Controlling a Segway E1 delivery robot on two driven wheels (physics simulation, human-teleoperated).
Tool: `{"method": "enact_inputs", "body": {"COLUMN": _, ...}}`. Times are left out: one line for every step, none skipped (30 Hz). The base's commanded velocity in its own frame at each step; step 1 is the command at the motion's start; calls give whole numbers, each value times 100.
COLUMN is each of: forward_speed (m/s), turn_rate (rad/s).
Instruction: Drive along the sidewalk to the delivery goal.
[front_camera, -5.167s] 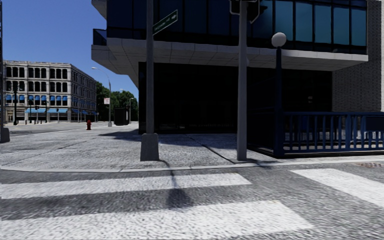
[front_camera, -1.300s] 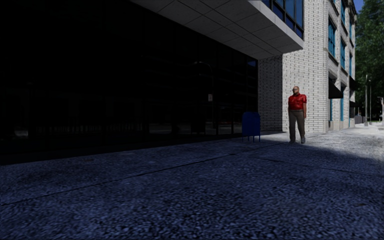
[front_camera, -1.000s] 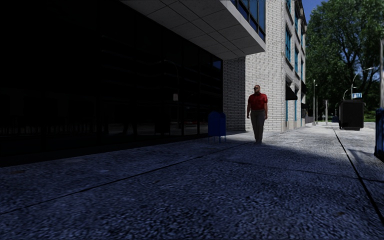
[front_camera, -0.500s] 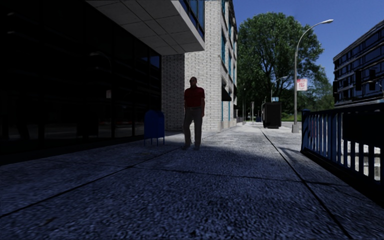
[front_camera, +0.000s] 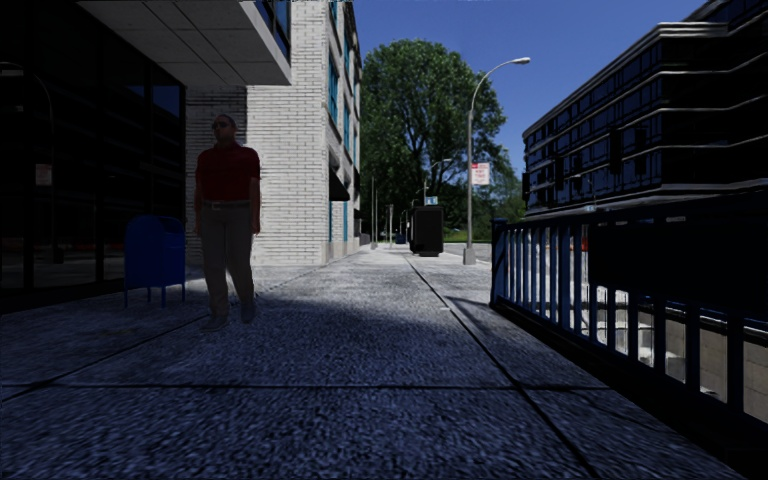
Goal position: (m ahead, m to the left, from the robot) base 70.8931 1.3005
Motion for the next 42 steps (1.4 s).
{"method": "enact_inputs", "body": {"forward_speed": 141, "turn_rate": 0}}
{"method": "enact_inputs", "body": {"forward_speed": 141, "turn_rate": 0}}
{"method": "enact_inputs", "body": {"forward_speed": 141, "turn_rate": 0}}
{"method": "enact_inputs", "body": {"forward_speed": 141, "turn_rate": 0}}
{"method": "enact_inputs", "body": {"forward_speed": 141, "turn_rate": 0}}
{"method": "enact_inputs", "body": {"forward_speed": 141, "turn_rate": 0}}
{"method": "enact_inputs", "body": {"forward_speed": 141, "turn_rate": 0}}
{"method": "enact_inputs", "body": {"forward_speed": 141, "turn_rate": 0}}
{"method": "enact_inputs", "body": {"forward_speed": 141, "turn_rate": 0}}
{"method": "enact_inputs", "body": {"forward_speed": 141, "turn_rate": 0}}
{"method": "enact_inputs", "body": {"forward_speed": 141, "turn_rate": 0}}
{"method": "enact_inputs", "body": {"forward_speed": 141, "turn_rate": 0}}
{"method": "enact_inputs", "body": {"forward_speed": 141, "turn_rate": 0}}
{"method": "enact_inputs", "body": {"forward_speed": 200, "turn_rate": 0}}
{"method": "enact_inputs", "body": {"forward_speed": 200, "turn_rate": 0}}
{"method": "enact_inputs", "body": {"forward_speed": 200, "turn_rate": 0}}
{"method": "enact_inputs", "body": {"forward_speed": 200, "turn_rate": 0}}
{"method": "enact_inputs", "body": {"forward_speed": 200, "turn_rate": 0}}
{"method": "enact_inputs", "body": {"forward_speed": 200, "turn_rate": 0}}
{"method": "enact_inputs", "body": {"forward_speed": 200, "turn_rate": 0}}
{"method": "enact_inputs", "body": {"forward_speed": 200, "turn_rate": 0}}
{"method": "enact_inputs", "body": {"forward_speed": 200, "turn_rate": 0}}
{"method": "enact_inputs", "body": {"forward_speed": 200, "turn_rate": 0}}
{"method": "enact_inputs", "body": {"forward_speed": 200, "turn_rate": 0}}
{"method": "enact_inputs", "body": {"forward_speed": 200, "turn_rate": 0}}
{"method": "enact_inputs", "body": {"forward_speed": 200, "turn_rate": 0}}
{"method": "enact_inputs", "body": {"forward_speed": 200, "turn_rate": 0}}
{"method": "enact_inputs", "body": {"forward_speed": 200, "turn_rate": 0}}
{"method": "enact_inputs", "body": {"forward_speed": 200, "turn_rate": 0}}
{"method": "enact_inputs", "body": {"forward_speed": 200, "turn_rate": 0}}
{"method": "enact_inputs", "body": {"forward_speed": 200, "turn_rate": 0}}
{"method": "enact_inputs", "body": {"forward_speed": 200, "turn_rate": 0}}
{"method": "enact_inputs", "body": {"forward_speed": 200, "turn_rate": 0}}
{"method": "enact_inputs", "body": {"forward_speed": 200, "turn_rate": 0}}
{"method": "enact_inputs", "body": {"forward_speed": 200, "turn_rate": 0}}
{"method": "enact_inputs", "body": {"forward_speed": 200, "turn_rate": 0}}
{"method": "enact_inputs", "body": {"forward_speed": 200, "turn_rate": 0}}
{"method": "enact_inputs", "body": {"forward_speed": 200, "turn_rate": 0}}
{"method": "enact_inputs", "body": {"forward_speed": 200, "turn_rate": 0}}
{"method": "enact_inputs", "body": {"forward_speed": 200, "turn_rate": 0}}
{"method": "enact_inputs", "body": {"forward_speed": 200, "turn_rate": 0}}
{"method": "enact_inputs", "body": {"forward_speed": 200, "turn_rate": 0}}
